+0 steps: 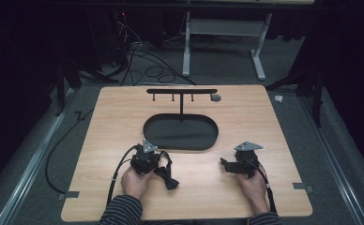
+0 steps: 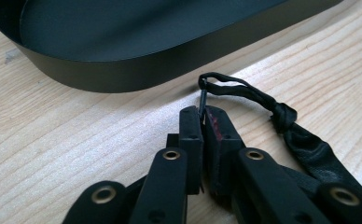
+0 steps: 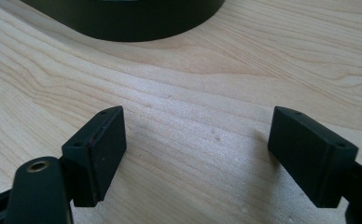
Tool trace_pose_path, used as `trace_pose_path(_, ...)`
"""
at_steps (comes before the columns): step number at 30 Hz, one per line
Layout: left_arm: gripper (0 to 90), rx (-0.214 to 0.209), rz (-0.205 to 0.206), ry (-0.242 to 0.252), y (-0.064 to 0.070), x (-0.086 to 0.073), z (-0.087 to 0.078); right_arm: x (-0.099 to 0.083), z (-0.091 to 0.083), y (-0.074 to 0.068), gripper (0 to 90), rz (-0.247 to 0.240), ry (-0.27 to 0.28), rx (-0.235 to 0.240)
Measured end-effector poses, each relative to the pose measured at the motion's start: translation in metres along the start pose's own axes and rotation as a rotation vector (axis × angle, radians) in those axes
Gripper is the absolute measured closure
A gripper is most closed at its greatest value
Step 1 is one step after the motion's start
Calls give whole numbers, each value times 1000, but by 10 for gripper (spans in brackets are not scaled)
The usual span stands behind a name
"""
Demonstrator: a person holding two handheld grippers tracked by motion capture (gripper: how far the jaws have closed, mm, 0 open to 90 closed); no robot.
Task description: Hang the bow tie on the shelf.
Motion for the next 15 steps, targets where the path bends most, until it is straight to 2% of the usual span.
trace_pose_path(9,866,-15,4,-2,1,0,0,0,0,0,206,0,0,0)
trace_pose_path(15,867,-20,15,29,3,6,-13,0,0,0,205,0,0,0)
Point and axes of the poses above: each handheld gripper's, and its own axes: z roughly forward along the jaws, x roughly out of its top, y roughly to its right, the point moved 5 cm from there along z, roughly forward along the jaws, and after that the axes turned 1 degree about -y, right-handed, at the moved point
